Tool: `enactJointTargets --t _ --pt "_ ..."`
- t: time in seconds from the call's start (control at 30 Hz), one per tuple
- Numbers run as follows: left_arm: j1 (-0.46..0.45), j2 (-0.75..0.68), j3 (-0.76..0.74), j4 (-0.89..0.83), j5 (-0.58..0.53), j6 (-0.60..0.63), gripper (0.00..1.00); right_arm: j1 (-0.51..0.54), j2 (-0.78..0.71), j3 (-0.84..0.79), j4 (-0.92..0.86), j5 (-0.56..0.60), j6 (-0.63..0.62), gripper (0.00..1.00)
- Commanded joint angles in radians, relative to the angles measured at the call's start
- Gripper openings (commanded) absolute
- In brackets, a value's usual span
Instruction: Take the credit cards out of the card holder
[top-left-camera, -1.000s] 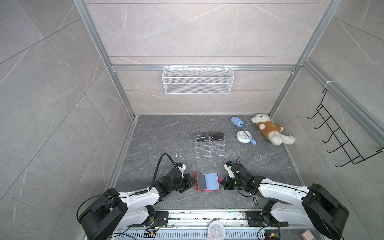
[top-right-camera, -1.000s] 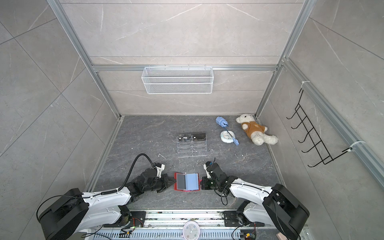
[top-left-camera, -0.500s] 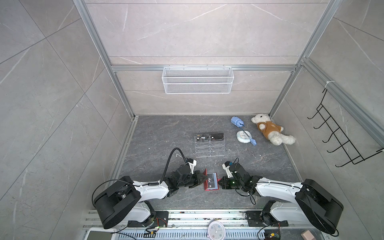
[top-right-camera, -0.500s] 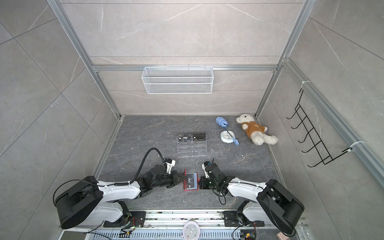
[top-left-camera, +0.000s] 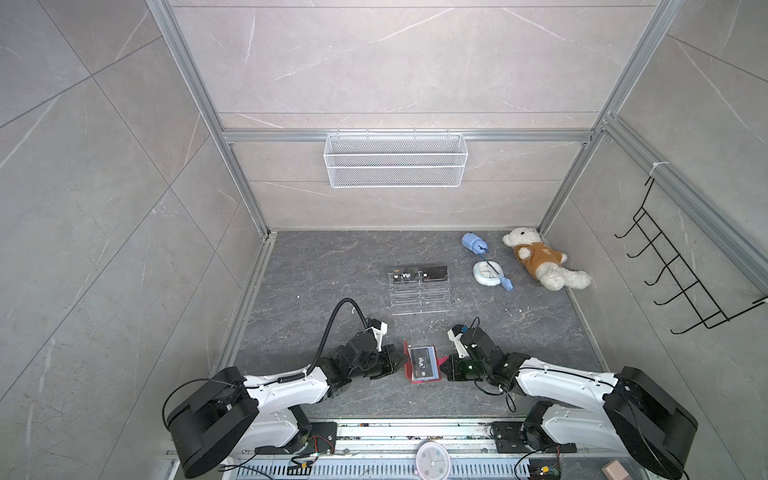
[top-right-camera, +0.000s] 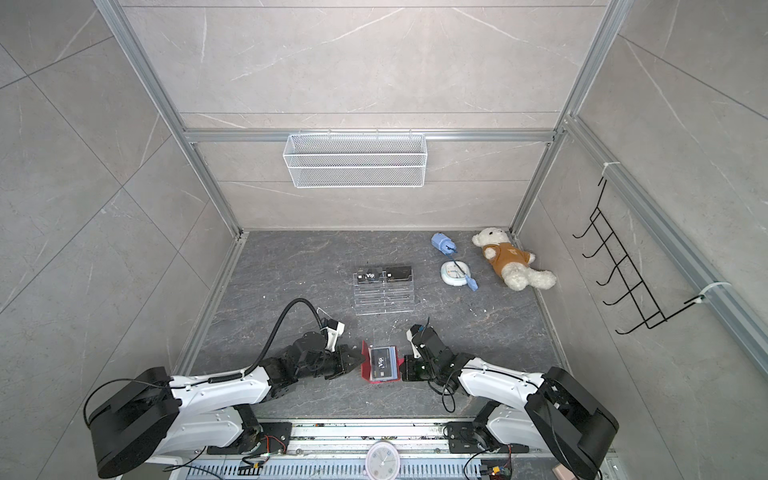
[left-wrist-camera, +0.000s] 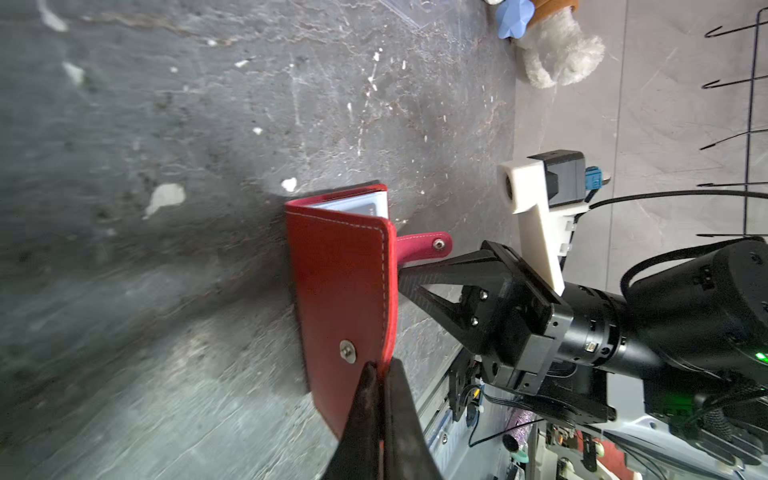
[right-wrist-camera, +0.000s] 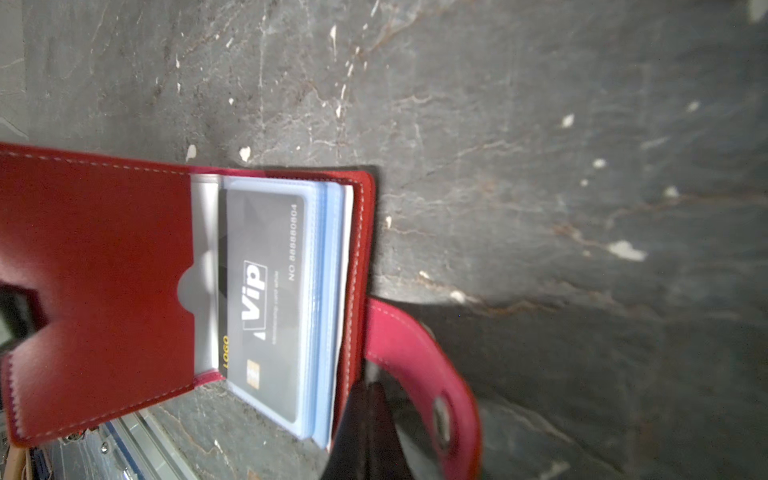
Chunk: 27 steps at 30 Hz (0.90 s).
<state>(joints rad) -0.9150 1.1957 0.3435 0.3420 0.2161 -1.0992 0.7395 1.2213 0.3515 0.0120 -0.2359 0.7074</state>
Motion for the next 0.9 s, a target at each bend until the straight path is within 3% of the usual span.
enactJointTargets --t 0.0,0.07,0.17,0.3,0.5,0.57,0.7,0.87 --pt "-0.001 -0.027 0.044 -0.261 -0.073 0.086 0.03 0.005 -0.037 0.02 -0.037 -0.006 0.003 0.01" --pt "-0.002 -0.022 0.089 -0.366 -0.093 0.114 0.23 0.005 -0.064 0.036 -0.065 0.0 0.001 0.01" --pt "-0.001 -0.023 0.149 -0.481 -0.131 0.138 0.34 0.005 -0.104 0.071 -0.135 0.018 -0.017 0.01" --pt "-0.003 -0.09 0.253 -0.718 -0.264 0.151 0.41 0.005 -0.17 0.109 -0.233 0.046 -0.036 0.02" --pt "-0.007 -0.171 0.396 -0.828 -0.326 0.194 0.44 0.005 -0.247 0.168 -0.315 0.06 -0.045 0.02" --pt "-0.008 -0.17 0.414 -0.787 -0.26 0.2 0.45 0.004 -0.246 0.178 -0.314 0.057 -0.049 0.02" --pt "-0.006 -0.112 0.382 -0.569 -0.02 0.167 0.5 0.005 -0.205 0.172 -0.254 0.015 -0.04 0.02" --pt "-0.006 -0.035 0.279 -0.34 0.079 0.032 0.52 0.005 -0.128 0.138 -0.101 -0.044 0.012 0.02"
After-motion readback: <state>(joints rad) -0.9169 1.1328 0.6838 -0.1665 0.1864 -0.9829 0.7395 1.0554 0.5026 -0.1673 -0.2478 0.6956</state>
